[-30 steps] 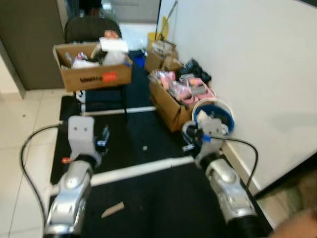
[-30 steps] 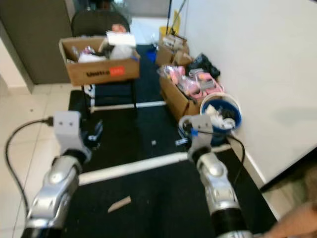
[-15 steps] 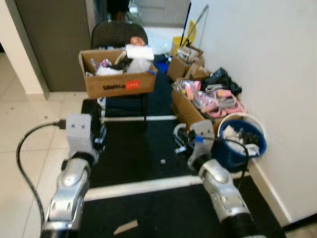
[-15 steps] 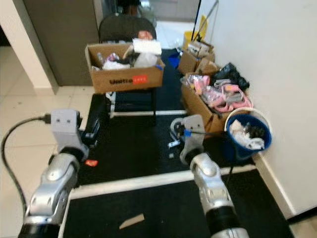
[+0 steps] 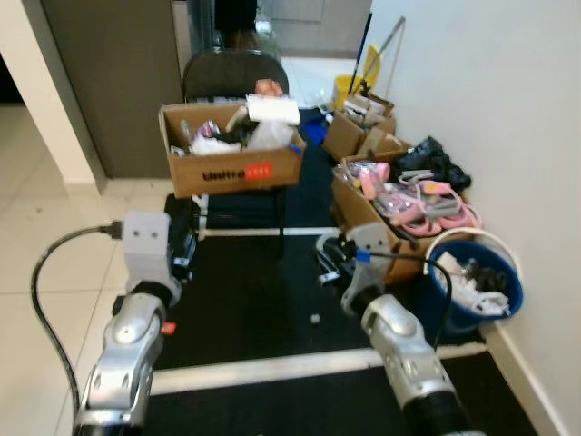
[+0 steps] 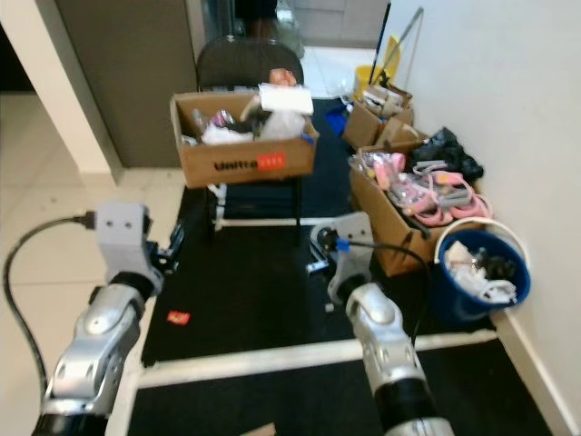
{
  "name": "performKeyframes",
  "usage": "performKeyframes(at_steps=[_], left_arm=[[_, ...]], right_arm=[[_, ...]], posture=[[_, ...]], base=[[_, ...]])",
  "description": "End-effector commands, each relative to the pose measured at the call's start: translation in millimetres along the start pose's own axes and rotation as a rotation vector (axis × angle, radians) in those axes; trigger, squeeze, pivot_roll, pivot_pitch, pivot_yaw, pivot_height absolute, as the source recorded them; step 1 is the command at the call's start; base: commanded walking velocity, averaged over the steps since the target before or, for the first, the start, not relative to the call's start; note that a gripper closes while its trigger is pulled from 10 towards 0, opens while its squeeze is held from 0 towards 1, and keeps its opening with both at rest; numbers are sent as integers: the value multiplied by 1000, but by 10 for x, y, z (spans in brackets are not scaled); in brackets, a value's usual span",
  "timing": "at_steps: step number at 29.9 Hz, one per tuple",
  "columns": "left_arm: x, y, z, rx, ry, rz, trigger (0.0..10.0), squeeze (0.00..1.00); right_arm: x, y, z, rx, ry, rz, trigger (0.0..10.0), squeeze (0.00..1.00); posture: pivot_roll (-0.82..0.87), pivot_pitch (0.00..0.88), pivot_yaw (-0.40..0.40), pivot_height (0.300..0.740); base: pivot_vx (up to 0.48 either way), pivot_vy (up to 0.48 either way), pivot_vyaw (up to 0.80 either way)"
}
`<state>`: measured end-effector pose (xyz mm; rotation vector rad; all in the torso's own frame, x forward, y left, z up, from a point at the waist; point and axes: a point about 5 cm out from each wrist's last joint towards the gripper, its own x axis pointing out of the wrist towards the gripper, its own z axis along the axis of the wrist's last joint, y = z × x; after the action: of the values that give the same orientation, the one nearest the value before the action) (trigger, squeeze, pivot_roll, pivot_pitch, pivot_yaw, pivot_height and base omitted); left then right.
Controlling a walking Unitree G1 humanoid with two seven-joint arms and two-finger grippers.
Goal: Picking trash to rubbish bin
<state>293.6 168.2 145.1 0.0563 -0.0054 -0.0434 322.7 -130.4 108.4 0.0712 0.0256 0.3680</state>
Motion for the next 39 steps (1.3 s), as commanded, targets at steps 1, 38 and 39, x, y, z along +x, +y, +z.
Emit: performKeyframes(at_steps=[1,38,39], left_arm=[[-28,26,-56,2,29,3,10000,0],[-10,89,4,28,22,15,10000,0],[-10,89,4,28,22,15,10000,0]], right_arm=[[-11,6,-45,34,16,-4,10000,0],[35,60,-55,11,59,48,10000,0],[35,60,-55,11,59,48,10000,0]], posture=[[58,107,-49,740],[72,115,-60,740],[72,115,-60,740]], base=[[390,0,0],[437,0,0],[439,0,0]])
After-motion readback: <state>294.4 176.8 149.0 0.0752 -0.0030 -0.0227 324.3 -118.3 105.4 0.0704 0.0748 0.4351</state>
